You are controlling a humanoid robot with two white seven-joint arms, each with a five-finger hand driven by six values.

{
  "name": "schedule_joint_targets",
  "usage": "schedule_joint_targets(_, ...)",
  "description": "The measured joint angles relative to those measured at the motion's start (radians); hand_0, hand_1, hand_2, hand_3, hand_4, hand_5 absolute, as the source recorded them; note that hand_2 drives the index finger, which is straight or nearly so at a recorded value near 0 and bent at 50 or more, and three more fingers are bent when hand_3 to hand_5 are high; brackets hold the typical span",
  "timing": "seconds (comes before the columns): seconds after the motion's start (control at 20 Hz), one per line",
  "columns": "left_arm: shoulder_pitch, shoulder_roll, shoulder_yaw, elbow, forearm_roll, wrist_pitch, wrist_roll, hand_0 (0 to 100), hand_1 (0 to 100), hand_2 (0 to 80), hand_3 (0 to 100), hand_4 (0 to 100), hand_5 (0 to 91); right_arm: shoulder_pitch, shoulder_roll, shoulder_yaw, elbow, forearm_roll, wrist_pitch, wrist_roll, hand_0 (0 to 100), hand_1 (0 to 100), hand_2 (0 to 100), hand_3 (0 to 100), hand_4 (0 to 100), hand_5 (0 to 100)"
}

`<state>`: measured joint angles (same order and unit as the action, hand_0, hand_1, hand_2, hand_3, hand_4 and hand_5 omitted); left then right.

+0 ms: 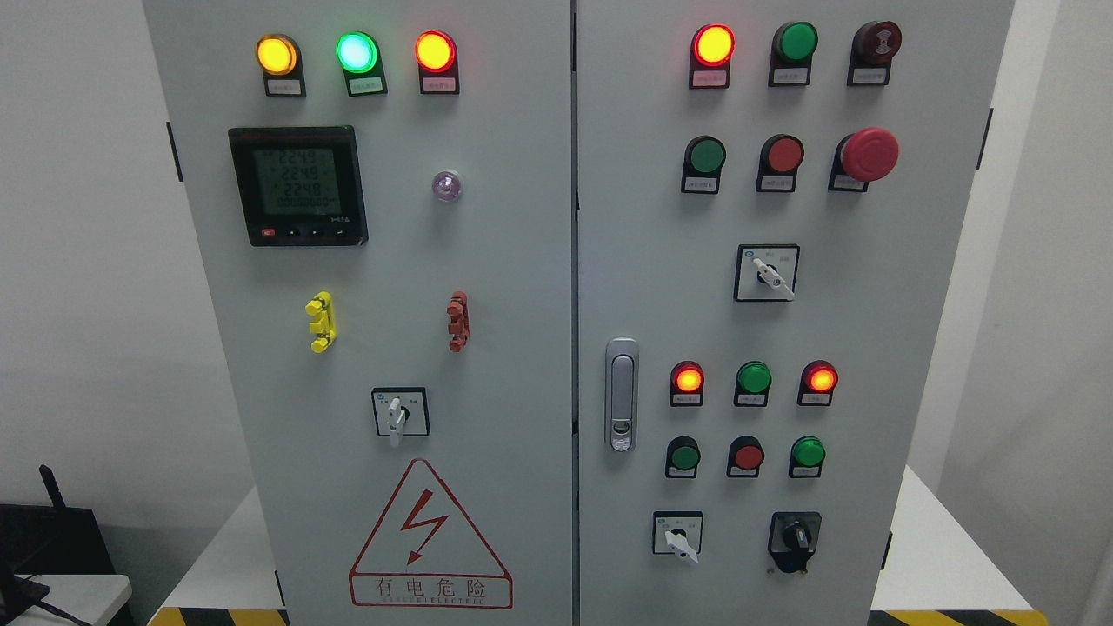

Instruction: Turn on light switch 1

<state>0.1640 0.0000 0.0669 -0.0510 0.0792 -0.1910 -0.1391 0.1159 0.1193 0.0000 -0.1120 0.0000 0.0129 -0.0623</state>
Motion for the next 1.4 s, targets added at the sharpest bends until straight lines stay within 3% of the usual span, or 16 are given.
schedule_joint_targets(0.4,0.026,0.000,0.037,-0.048,-0.009,0.004,0.049,43,0,0.0,0,0,0.0,0.000,0.000,0.000,0.000,0.000,0.000,0.000,12,39,0,0,0,0)
schedule_joint_targets(0.75,0.089,0.027,0.165,-0.173,-0.096,-0.003,0.056,47,0,0.0,0,3,0.0,0.000,0.000,0.000,0.000,0.000,0.000,0.000,12,39,0,0,0,0)
schedule_joint_targets(1.0,0.125,0.042,0.294,-0.313,-0.149,-0.006,0.018,48,0,0.0,0,7,0.0,0.000,0.000,0.000,0.000,0.000,0.000,0.000,12,39,0,0,0,0)
schedule_joint_targets(1.4,0.155,0.052,0.488,-0.615,-0.176,-0.018,-0.057,51,0,0.0,5,20,0.0,0.000,0.000,0.000,0.000,0.000,0.000,0.000,12,39,0,0,0,0)
